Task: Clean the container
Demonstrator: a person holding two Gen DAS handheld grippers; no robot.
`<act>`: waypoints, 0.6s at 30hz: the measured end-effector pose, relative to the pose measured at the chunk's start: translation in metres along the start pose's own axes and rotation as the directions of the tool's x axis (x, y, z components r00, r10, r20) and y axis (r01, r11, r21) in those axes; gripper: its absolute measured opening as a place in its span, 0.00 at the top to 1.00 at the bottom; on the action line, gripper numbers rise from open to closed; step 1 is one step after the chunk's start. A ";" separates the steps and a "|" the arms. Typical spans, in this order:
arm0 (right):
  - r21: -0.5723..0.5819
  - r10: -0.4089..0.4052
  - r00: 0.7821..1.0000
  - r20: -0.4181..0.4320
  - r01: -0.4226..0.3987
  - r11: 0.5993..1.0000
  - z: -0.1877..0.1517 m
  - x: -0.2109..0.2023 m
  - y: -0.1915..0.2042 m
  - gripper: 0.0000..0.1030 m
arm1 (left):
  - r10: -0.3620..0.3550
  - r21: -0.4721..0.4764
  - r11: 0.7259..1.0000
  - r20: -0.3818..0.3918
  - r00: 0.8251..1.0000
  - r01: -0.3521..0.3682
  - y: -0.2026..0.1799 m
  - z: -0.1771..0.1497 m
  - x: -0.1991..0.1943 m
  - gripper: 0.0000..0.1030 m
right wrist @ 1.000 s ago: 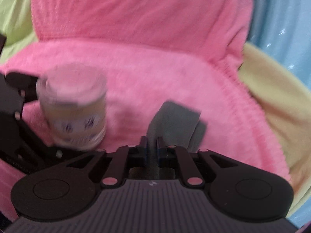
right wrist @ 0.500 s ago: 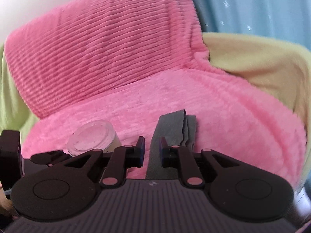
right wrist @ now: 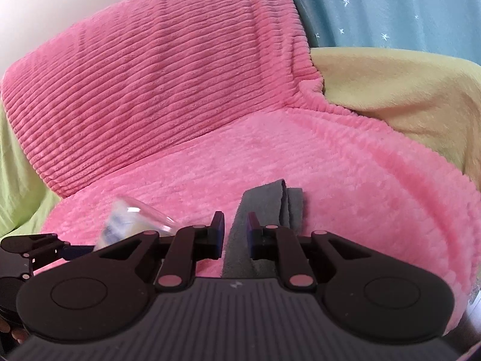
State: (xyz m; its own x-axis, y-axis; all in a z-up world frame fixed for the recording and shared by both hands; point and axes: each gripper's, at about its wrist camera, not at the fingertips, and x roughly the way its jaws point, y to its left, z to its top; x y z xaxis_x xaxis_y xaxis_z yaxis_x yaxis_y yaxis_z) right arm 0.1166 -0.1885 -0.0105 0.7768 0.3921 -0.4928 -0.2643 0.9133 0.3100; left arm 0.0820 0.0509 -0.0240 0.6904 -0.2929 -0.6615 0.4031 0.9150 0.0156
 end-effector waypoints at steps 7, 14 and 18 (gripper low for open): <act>-0.018 -0.006 1.000 0.003 0.006 1.000 0.005 0.010 0.001 0.88 | 0.012 -0.024 1.000 0.025 1.000 -0.011 0.000 -0.002 0.023 0.18; -0.020 -0.017 1.000 0.001 0.017 1.000 0.005 0.009 -0.005 0.88 | 0.024 0.063 0.998 0.072 0.997 -0.028 -0.006 0.002 0.040 0.05; -0.012 -0.016 1.000 -0.003 0.016 1.000 0.005 0.010 -0.009 0.88 | 0.004 0.058 0.998 0.081 0.997 -0.009 -0.008 0.005 0.052 0.04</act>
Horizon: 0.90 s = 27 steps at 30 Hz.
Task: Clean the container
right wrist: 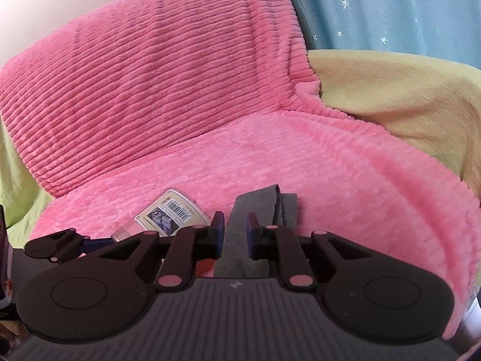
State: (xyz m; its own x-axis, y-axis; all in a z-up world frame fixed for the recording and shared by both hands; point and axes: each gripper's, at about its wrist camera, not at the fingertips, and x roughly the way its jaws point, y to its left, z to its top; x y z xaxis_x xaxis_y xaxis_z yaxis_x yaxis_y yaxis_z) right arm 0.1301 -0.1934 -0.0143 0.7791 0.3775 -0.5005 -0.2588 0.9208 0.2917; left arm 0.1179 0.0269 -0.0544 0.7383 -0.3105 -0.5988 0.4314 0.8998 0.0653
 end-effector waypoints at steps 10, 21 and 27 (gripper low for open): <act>-0.008 0.001 1.000 -0.007 -0.002 1.000 -0.001 0.000 0.001 0.88 | -0.008 0.008 1.000 -0.023 1.000 0.009 -0.007 0.009 0.001 0.10; -0.018 0.005 1.000 -0.013 -0.005 1.000 -0.003 0.002 0.006 0.88 | 0.003 -0.058 0.998 -0.095 0.995 -0.008 -0.007 0.011 0.017 0.20; -0.019 0.001 1.000 -0.012 -0.001 1.000 -0.003 0.000 0.004 0.88 | -0.006 -0.050 0.999 -0.071 0.997 0.002 -0.005 0.019 0.003 0.20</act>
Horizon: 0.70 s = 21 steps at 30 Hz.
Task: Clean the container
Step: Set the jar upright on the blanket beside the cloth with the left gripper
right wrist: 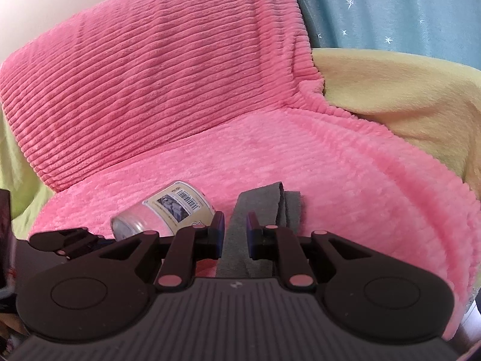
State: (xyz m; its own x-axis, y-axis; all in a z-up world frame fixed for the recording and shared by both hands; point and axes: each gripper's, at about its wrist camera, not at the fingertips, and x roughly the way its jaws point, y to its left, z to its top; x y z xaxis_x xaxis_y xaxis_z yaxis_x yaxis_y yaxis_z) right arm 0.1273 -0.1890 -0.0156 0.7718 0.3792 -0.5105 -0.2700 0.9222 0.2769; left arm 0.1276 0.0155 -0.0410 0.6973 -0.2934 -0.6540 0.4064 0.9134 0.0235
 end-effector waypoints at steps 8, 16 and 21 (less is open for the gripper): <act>-0.005 0.002 1.000 -0.005 -0.002 1.000 0.000 0.001 0.000 0.88 | -0.021 0.005 1.000 0.017 1.000 0.021 -0.001 0.006 -0.021 0.21; -0.017 0.005 1.000 -0.010 -0.005 1.000 0.000 0.003 0.001 0.88 | -0.027 -0.010 1.000 0.037 0.999 0.028 0.004 0.013 -0.034 0.22; -0.027 0.007 1.000 -0.018 -0.008 1.000 0.000 0.004 0.003 0.88 | -0.019 -0.012 1.000 0.023 1.000 0.020 0.005 0.012 -0.028 0.23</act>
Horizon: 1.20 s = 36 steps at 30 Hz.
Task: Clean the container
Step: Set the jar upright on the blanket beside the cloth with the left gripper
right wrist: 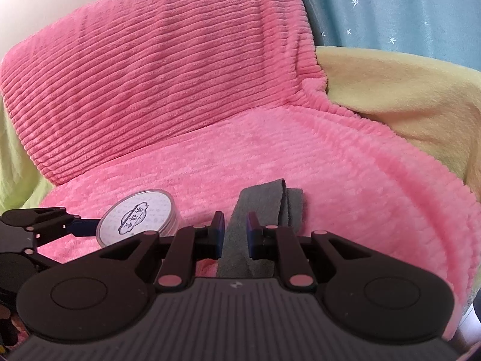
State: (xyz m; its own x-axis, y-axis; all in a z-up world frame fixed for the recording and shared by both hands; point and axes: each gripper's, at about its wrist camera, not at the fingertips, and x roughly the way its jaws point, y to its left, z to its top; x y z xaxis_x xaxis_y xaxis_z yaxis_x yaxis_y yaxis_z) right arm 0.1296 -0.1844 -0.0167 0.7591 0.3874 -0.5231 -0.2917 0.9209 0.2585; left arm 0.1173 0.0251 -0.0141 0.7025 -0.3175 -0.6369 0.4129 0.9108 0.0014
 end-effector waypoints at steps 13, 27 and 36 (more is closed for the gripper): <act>-0.018 -0.045 0.999 0.006 0.046 0.999 0.001 -0.013 -0.003 0.88 | 0.073 0.008 0.997 -0.075 0.994 -0.073 -0.014 -0.014 0.004 0.14; 0.250 -0.060 0.997 -0.054 0.071 0.966 -0.036 -0.076 0.012 0.86 | 0.163 -0.091 0.982 -0.047 0.986 -0.167 -0.051 -0.035 -0.038 0.01; 0.235 -0.112 0.993 -0.041 0.118 0.965 -0.047 -0.094 0.024 0.86 | 0.255 -0.119 0.958 -0.060 0.965 -0.260 -0.069 -0.043 -0.069 0.01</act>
State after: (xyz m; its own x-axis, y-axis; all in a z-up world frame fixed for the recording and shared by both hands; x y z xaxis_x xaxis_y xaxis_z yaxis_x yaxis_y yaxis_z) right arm 0.0244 -0.1966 0.0006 0.7625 0.2834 -0.5816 -0.0546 0.9239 0.3786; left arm 0.0155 -0.0047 -0.0033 0.7485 -0.0585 -0.6606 0.1436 0.9868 0.0753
